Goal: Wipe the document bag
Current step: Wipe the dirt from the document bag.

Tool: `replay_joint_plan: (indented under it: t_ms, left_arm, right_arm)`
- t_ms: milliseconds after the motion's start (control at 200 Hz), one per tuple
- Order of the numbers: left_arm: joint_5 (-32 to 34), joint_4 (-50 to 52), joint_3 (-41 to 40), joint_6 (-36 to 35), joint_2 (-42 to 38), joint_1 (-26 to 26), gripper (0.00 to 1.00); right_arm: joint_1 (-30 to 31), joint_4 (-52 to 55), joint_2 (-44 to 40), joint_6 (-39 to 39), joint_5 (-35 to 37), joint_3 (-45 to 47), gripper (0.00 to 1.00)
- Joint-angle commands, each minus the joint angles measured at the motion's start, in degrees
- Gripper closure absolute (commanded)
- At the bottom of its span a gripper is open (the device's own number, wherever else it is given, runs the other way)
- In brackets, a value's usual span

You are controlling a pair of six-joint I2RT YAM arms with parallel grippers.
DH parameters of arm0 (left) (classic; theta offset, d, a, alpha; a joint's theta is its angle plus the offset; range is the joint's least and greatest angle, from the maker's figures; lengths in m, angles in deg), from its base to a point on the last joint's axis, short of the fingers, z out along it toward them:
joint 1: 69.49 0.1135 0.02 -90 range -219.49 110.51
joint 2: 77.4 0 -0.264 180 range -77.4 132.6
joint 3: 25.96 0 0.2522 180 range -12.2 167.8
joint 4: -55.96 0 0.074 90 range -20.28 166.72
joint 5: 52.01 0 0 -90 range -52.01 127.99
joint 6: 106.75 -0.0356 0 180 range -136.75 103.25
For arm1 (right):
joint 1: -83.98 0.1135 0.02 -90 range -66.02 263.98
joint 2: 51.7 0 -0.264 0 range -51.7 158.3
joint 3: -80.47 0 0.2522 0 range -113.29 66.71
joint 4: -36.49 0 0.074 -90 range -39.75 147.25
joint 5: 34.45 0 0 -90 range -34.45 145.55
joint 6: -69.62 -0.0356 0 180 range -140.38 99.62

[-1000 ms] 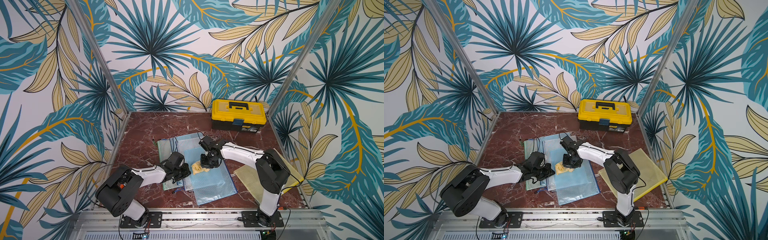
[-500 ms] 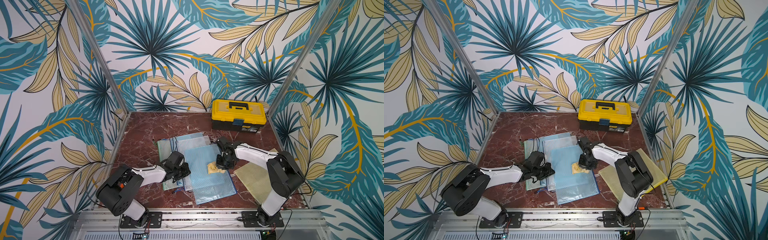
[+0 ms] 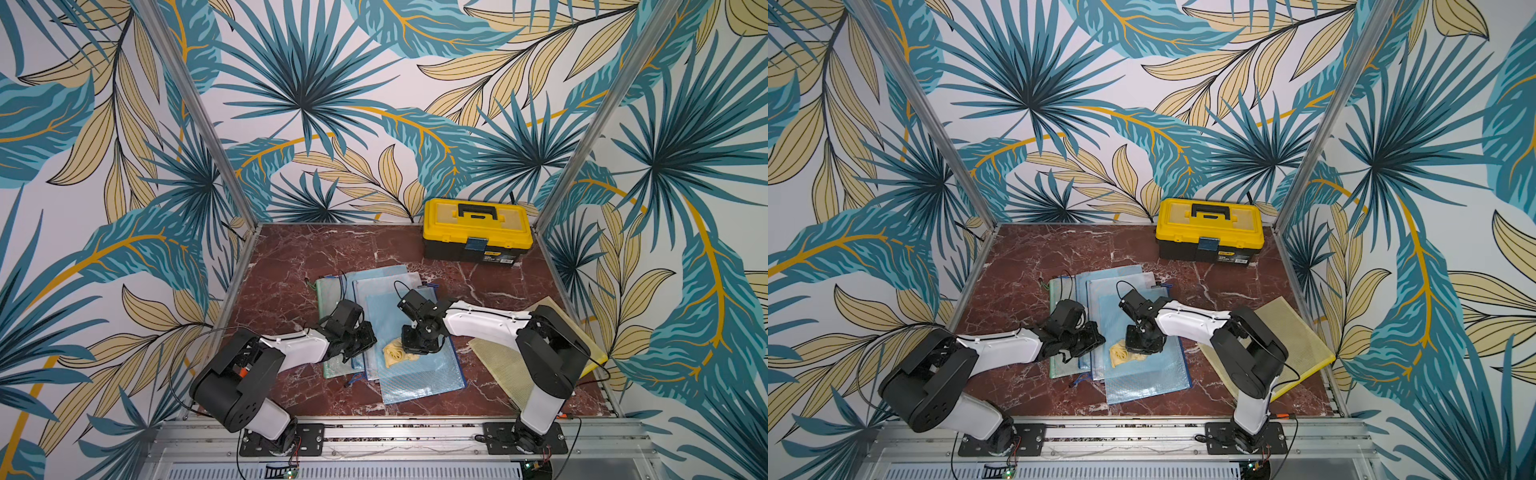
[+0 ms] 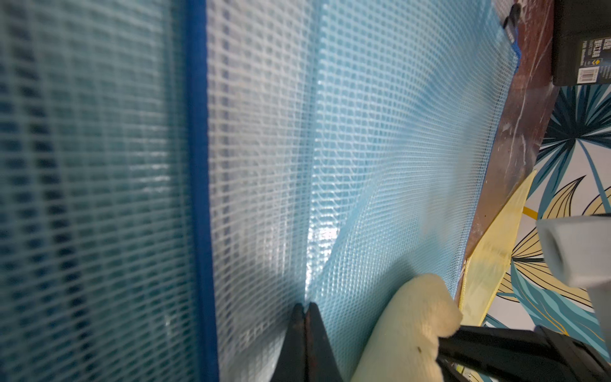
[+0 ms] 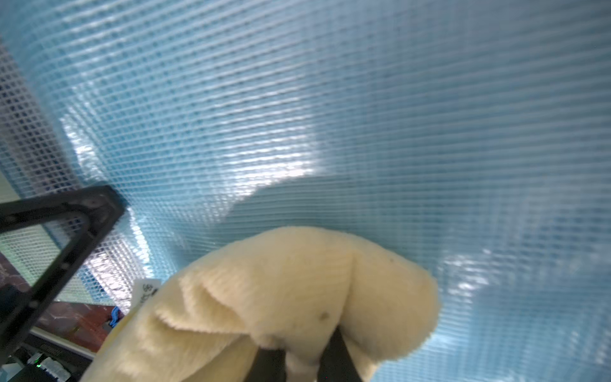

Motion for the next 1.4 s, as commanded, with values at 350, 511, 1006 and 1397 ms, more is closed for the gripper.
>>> replay_joint_plan:
  t_ms: [350,511,1006,1397]
  left_arm:
    - [1.62,0.65,3.24,-1.17,1.46,4.18,1.00]
    - [1.29,0.68,4.38,-1.31,2.61,4.35,1.00]
    - [-0.49,0.68,3.36,-2.83,2.24,6.04,1.00]
    - [-1.86,0.68,4.64,-3.20,3.17,6.09,1.00]
  right_arm:
    - [2.94,8.38,-1.42,-1.09,2.88,-3.82,1.00]
    - [8.46,4.32,3.82,-3.89,-0.60,-6.78,1.00]
    - [-7.61,8.87,-16.30,-1.11,2.58,13.77,1.00]
    - [7.22,3.39,-1.23,-5.80,1.54,0.43,1.00]
